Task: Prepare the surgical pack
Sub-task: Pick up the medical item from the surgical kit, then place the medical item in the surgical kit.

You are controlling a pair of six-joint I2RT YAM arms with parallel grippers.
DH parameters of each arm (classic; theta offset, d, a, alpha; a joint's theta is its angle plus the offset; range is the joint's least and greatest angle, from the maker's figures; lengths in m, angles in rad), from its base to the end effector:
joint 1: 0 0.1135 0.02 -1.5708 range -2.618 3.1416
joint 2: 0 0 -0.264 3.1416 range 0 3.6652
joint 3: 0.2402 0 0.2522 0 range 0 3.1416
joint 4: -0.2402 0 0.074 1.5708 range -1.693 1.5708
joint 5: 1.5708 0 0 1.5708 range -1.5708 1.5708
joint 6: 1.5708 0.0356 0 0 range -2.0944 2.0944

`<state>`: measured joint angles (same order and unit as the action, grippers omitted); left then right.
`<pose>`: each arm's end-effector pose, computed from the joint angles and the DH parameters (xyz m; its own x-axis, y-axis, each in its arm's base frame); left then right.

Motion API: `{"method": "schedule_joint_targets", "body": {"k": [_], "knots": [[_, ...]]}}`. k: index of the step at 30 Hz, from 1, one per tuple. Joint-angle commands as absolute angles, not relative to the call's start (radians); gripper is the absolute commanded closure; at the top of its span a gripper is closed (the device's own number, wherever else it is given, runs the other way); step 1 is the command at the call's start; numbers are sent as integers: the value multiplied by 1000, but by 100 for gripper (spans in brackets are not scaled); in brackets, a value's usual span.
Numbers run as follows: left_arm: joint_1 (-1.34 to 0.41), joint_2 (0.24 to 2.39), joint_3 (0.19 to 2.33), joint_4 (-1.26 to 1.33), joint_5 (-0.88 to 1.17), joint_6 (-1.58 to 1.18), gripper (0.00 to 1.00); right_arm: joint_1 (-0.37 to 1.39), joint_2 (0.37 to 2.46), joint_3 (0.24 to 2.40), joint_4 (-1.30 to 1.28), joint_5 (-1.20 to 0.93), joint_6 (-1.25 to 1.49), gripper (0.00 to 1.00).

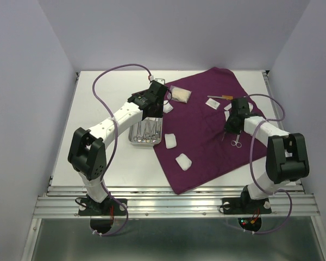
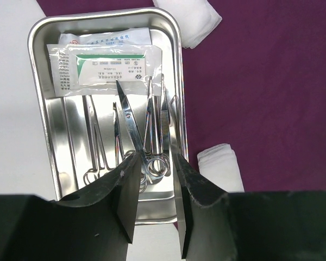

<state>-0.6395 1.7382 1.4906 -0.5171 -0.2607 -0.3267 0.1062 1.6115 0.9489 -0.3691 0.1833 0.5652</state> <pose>0.3219 -0.2280 0.2969 -0.6633 0.1069 -0.7407 0.2265 0.9720 -0.0626 0.3156 0.0271 0.1803 -0.7266 0.4521 -0.5173 0.4476 0.8827 0.1429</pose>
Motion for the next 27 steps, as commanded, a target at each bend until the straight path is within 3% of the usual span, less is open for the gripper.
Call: {"method": "schedule_joint_targets", "body": {"k": [1, 11, 14, 21, 27], "knots": [[-644, 1710, 1525, -517, -291, -344, 59, 143, 1525, 968, -383, 183, 574, 99], [-643, 1723, 1532, -528, -264, -379, 58, 374, 1652, 1077, -344, 169, 649, 97], [-644, 1729, 1534, -534, -238, -393, 59, 428, 1733, 1126, -331, 156, 669, 91], [-679, 1772, 1572, -571, -224, -403, 59, 417, 1778, 1204, -374, 274, 617, 58], [-732, 1861, 1643, -540, -115, -413, 59, 253, 1651, 1111, -374, 264, 588, 56]]}}
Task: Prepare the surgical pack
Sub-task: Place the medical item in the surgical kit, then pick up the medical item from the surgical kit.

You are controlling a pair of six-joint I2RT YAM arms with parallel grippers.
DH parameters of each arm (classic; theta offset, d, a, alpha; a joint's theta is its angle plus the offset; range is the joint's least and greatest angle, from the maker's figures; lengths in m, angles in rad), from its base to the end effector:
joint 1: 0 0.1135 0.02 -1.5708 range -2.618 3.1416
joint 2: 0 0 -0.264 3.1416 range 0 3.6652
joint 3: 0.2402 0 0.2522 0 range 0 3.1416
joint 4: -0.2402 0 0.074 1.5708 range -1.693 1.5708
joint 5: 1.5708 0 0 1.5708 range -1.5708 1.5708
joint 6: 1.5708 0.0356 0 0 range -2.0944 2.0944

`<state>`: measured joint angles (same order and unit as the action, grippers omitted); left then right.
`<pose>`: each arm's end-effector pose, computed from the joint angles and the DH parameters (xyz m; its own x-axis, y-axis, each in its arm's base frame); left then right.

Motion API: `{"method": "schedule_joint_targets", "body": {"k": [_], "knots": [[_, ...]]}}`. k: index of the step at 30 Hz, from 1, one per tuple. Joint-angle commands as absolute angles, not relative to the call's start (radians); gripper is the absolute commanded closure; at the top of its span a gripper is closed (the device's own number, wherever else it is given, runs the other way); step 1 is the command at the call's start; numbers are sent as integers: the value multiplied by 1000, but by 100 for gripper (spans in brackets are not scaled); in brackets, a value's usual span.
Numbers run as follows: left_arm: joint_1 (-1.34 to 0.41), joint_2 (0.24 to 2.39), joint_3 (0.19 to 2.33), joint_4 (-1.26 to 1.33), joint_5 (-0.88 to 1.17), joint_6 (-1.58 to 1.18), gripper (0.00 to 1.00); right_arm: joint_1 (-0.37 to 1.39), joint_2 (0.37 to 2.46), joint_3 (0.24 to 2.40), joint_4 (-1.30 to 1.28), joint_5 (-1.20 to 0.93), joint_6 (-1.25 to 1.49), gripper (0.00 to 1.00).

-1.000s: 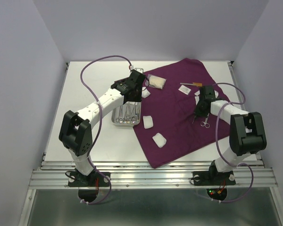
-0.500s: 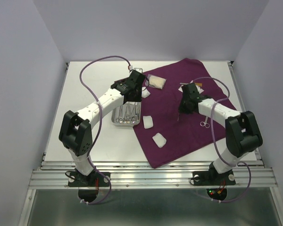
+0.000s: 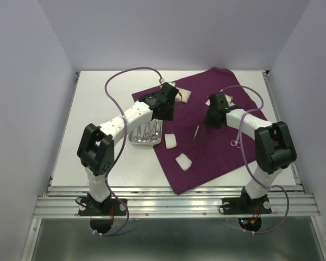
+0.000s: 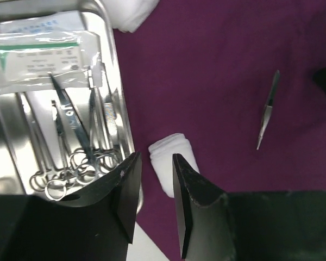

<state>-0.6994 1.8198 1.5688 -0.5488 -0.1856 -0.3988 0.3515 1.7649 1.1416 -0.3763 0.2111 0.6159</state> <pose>0.3204 -0.2610 0.2885 -0.7132 0.1013 -0.6936 0.2793 0.9486 -0.1486 0.3440 0.1182 0.1867 -0.7777 0.3164 -0.5431 0.2683 0.9485 0.1684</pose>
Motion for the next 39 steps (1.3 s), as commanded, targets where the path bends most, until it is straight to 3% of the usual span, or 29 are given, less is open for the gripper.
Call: {"method": "schedule_joint_targets", "body": {"k": [1, 6, 13, 26, 31, 36, 39], "knots": [[-756, 1879, 1660, -537, -117, -411, 59, 203, 1634, 1094, -373, 261, 584, 56], [-842, 2058, 1833, -594, -112, -390, 60, 78, 1551, 1003, -374, 227, 551, 55], [-905, 2284, 2139, -702, -139, -374, 60, 69, 1499, 939, -379, 225, 554, 52], [-923, 2453, 2229, -726, -141, -357, 61, 69, 1476, 916, -388, 232, 552, 51], [-928, 2468, 2206, -724, -147, -359, 69, 69, 1476, 916, -390, 232, 555, 51], [-934, 2445, 2217, -735, -153, -359, 89, 69, 1471, 923, -396, 233, 557, 51], [-936, 2376, 2212, -733, -175, -356, 92, 69, 1465, 925, -399, 239, 555, 51]]}}
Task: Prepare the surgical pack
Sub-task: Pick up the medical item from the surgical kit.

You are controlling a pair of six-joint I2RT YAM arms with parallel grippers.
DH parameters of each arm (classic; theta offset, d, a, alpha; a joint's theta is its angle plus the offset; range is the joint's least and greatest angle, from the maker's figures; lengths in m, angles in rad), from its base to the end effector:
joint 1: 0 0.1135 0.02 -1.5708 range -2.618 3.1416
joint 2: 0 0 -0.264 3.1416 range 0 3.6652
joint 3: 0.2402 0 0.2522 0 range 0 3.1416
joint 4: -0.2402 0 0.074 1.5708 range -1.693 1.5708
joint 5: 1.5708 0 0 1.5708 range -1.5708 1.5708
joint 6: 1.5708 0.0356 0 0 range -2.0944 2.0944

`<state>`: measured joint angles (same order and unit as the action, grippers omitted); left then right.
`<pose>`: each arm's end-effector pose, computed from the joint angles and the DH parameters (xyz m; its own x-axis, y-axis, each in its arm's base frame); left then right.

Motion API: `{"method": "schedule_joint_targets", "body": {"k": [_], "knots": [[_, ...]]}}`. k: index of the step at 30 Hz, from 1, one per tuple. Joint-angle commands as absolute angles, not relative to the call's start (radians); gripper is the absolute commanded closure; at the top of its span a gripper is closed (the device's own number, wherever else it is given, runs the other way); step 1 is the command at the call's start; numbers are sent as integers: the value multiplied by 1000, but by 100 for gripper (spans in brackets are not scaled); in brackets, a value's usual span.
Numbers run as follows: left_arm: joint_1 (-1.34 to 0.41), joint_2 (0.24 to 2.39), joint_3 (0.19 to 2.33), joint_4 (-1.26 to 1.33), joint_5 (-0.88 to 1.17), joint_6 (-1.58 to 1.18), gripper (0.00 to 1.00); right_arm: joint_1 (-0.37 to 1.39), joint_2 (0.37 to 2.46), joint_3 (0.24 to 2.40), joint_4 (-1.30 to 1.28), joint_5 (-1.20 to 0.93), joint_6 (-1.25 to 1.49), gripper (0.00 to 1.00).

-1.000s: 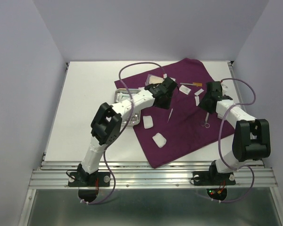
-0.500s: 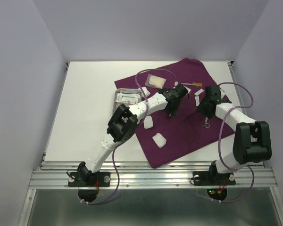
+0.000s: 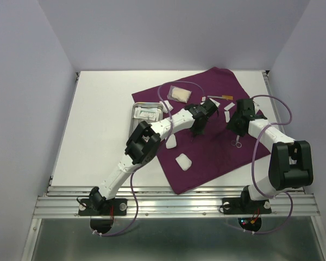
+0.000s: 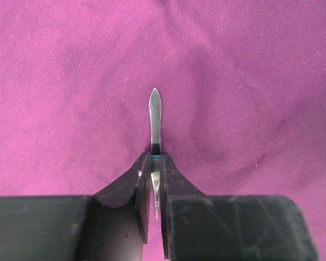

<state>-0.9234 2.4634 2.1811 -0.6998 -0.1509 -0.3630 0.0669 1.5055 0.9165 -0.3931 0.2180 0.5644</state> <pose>0.3289 -0.4261 0.1777 -0.7310 0.3848 -0.5635 0.5120 0.8552 -0.0803 0.3000 0.0124 0.2003 -0.6719 0.4784 -0.5654 0.4900 0.8596 0.1450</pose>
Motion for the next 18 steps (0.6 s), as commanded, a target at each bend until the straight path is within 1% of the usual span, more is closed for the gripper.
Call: {"method": "schedule_joint_targets", "body": {"k": [1, 7, 12, 14, 15, 18], "knots": [[-936, 2353, 2203, -732, -189, -354, 92, 69, 1465, 925, -399, 239, 557, 51], [-908, 2180, 2114, -692, -239, -362, 92, 69, 1460, 923, -403, 238, 554, 51], [-835, 2076, 2022, -673, -248, -373, 93, 69, 1448, 920, -403, 235, 557, 51], [-790, 2019, 1935, -643, -268, -371, 93, 69, 1448, 922, -405, 229, 558, 51], [-758, 1996, 1852, -625, -271, -368, 94, 69, 1445, 925, -406, 219, 560, 51], [-709, 1905, 1734, -560, -262, -351, 94, 69, 1447, 931, -405, 216, 560, 51]]}}
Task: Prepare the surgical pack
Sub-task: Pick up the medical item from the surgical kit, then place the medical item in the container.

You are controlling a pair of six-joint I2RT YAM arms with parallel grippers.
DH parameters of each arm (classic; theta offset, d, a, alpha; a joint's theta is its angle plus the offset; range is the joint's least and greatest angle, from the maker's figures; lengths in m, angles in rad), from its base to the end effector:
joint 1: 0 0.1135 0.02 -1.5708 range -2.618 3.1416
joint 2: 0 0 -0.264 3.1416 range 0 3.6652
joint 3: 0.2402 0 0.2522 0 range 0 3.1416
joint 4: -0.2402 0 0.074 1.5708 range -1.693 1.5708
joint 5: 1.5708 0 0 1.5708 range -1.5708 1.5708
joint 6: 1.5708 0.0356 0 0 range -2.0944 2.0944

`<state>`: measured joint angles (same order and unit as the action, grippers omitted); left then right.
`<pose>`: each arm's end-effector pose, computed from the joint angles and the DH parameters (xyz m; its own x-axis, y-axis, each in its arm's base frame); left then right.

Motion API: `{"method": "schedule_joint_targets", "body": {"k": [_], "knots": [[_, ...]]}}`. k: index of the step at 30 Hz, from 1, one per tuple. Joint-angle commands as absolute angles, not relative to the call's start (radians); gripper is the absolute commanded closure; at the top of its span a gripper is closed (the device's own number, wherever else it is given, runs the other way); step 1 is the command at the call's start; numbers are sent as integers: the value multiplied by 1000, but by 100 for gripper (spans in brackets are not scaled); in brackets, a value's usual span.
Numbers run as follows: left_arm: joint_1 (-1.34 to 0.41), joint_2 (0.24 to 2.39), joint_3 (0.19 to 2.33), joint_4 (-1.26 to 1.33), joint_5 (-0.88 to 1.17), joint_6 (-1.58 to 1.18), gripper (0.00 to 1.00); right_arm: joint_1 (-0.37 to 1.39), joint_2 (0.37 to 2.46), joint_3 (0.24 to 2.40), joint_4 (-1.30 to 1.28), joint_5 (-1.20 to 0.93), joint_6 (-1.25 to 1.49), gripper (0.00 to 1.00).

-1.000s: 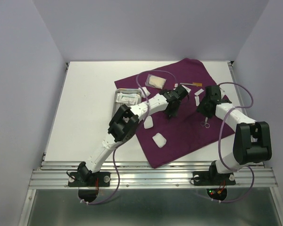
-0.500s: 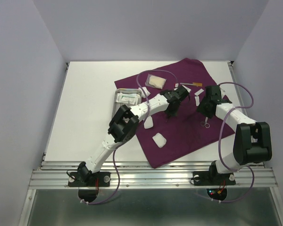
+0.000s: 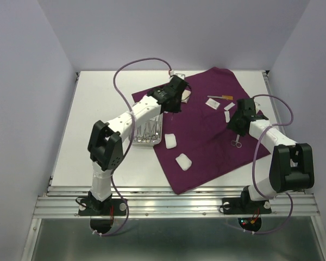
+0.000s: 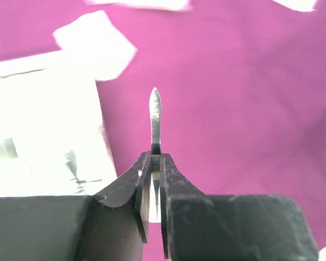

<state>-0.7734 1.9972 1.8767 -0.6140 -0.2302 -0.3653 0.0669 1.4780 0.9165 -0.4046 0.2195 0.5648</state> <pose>0.3350 -0.3157 0.3112 -0.6476 0.1462 -0.7478 0.3508 0.9284 -0.1223 0.2965 0.0121 0.2073 -0.6622 0.4792 -0.5761 0.4886 0.8590 0.1530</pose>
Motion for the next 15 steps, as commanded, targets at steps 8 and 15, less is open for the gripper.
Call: {"method": "schedule_joint_targets", "body": {"k": [8, 15], "knots": [[-611, 1810, 1467, -540, -357, -327, 93, 69, 1462, 936, -405, 222, 552, 51], [-568, 1822, 1341, -537, -425, -330, 92, 69, 1457, 928, -406, 227, 551, 50]]}}
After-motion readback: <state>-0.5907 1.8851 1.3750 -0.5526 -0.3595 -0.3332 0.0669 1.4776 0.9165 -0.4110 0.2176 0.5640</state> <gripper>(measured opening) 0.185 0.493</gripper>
